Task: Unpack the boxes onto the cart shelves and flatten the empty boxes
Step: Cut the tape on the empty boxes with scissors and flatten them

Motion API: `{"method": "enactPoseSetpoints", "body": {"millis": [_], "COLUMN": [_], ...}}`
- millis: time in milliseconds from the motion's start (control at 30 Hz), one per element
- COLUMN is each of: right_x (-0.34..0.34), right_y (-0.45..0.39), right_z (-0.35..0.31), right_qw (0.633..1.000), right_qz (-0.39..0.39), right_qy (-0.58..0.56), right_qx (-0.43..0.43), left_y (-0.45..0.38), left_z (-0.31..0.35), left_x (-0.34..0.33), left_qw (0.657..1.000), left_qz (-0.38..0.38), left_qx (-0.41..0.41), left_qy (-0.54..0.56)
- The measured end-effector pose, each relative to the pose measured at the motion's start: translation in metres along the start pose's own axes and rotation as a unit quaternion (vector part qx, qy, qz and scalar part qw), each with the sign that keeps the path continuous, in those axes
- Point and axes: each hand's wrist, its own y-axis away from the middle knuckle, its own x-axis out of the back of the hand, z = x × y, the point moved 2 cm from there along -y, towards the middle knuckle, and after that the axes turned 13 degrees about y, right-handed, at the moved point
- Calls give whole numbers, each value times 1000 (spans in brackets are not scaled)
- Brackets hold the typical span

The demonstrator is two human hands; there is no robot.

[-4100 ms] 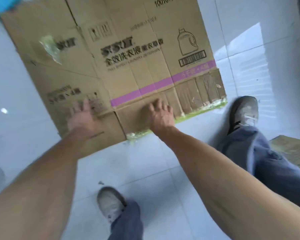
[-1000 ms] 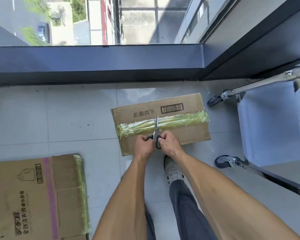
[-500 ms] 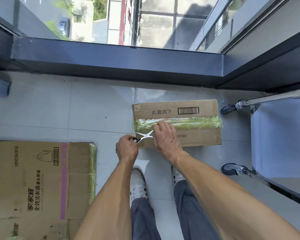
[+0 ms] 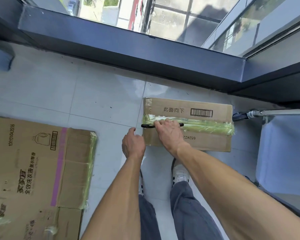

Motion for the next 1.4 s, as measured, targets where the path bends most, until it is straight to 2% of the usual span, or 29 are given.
{"method": "enactPoseSetpoints", "body": {"millis": [133,400,600,733,967,1067,1133,1200,1267,1300,1400], "right_x": [5,0,-14,-36,-67,-72,-75,-75,-72,-71,-70], "right_y": [-20,-40,-36,-21,20,30,37,39,39,39,38], "right_z": [-8,-12,-3,33,119,145,160,163,161,161,166], "right_qw": [1000,998,995,997,991,985,984,985,985,984,985], "right_qz": [-3,-15,20,-24,-71,-114,-120,-118,-120,-124,-122], "right_qy": [14,32,47,61,113,122,126,121,120,123,116], "right_qx": [1,61,84,52,13,-40,-45,-35,-39,-40,-24], "left_y": [-7,-11,-1,3,10,21,31,44,60,68,85], "left_z": [-1,6,2,-4,-11,2,16,28,37,41,44], "left_x": [-6,-34,-57,-66,-80,-84,-97,-121,-154,-172,-201], "left_qw": [991,979,948,930,924,890,856,819,800,811,872], "left_qz": [-73,-75,-109,-99,-70,-37,-30,-71,-124,-137,-128], "left_qx": [-55,-102,-107,-112,-105,-97,-181,-298,-353,-345,-252], "left_qy": [-97,-161,-280,-335,-362,-445,-483,-486,-470,-453,-399]}}
